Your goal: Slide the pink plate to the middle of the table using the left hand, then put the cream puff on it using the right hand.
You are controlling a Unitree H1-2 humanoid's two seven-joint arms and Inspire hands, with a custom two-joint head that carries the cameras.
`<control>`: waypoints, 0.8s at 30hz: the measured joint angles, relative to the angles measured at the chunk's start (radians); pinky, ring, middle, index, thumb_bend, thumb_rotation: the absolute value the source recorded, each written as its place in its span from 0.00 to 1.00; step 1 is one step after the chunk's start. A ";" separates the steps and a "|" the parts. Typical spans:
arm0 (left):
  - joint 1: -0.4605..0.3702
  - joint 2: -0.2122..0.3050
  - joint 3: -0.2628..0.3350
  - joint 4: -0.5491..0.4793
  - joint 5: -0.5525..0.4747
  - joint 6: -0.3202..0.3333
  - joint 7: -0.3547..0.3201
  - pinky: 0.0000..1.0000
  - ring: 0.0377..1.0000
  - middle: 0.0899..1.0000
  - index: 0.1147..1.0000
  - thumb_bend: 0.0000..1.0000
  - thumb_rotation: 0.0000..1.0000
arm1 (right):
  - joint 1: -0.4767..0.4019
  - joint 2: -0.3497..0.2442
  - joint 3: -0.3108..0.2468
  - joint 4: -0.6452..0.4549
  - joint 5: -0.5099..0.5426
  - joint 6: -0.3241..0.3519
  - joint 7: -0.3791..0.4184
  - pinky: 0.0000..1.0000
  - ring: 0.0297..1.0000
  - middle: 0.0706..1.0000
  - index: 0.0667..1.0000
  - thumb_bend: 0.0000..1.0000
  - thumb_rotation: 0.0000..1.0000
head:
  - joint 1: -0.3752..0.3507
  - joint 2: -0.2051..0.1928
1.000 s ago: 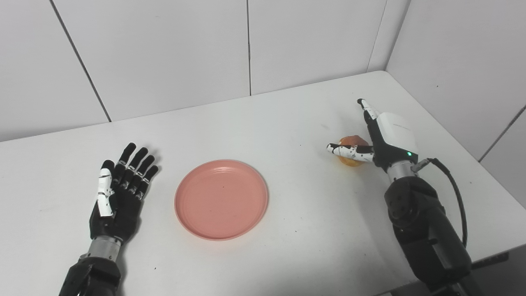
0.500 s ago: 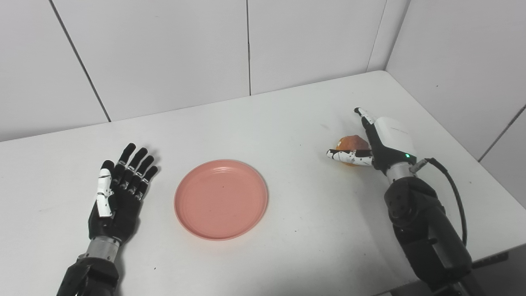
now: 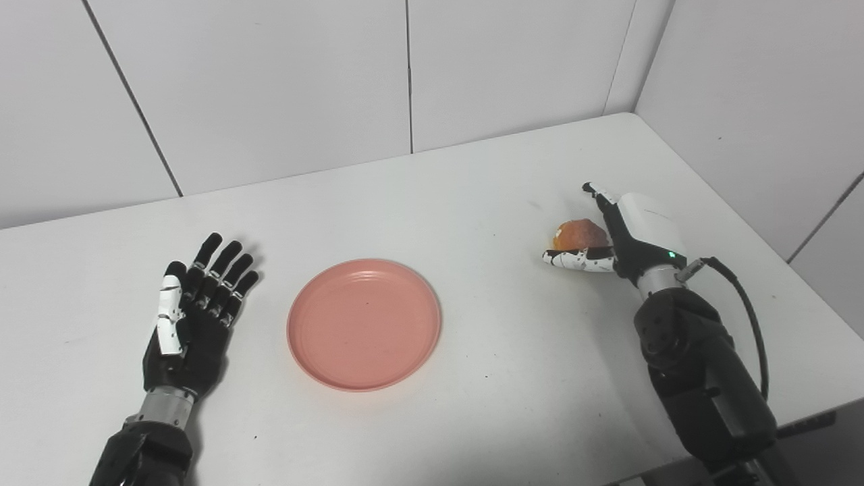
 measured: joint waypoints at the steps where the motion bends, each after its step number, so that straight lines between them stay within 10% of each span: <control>1: 0.000 0.000 0.000 0.000 0.000 0.000 0.000 0.93 0.92 0.91 0.90 0.46 1.00 | 0.000 0.000 0.000 0.004 0.003 0.000 0.000 0.64 0.79 0.86 0.87 0.88 0.48 | 0.000 0.000; 13: 0.004 0.002 -0.004 -0.005 0.000 0.000 -0.001 0.93 0.92 0.91 0.90 0.46 1.00 | -0.010 -0.011 0.003 0.064 0.065 -0.001 -0.033 0.70 0.80 0.82 0.79 0.85 0.39 | 0.008 0.008; 23: 0.019 0.002 -0.009 -0.032 0.000 0.004 -0.001 0.93 0.92 0.92 0.91 0.46 1.00 | -0.045 -0.041 0.017 0.147 0.154 -0.043 -0.116 0.46 0.52 0.56 0.62 0.76 0.09 | 0.006 0.012; 24: 0.019 0.002 -0.009 -0.032 0.000 0.004 -0.002 0.93 0.93 0.92 0.91 0.46 1.00 | -0.048 -0.046 0.020 0.153 0.163 -0.051 -0.122 0.45 0.51 0.54 0.54 0.64 0.11 | 0.006 0.012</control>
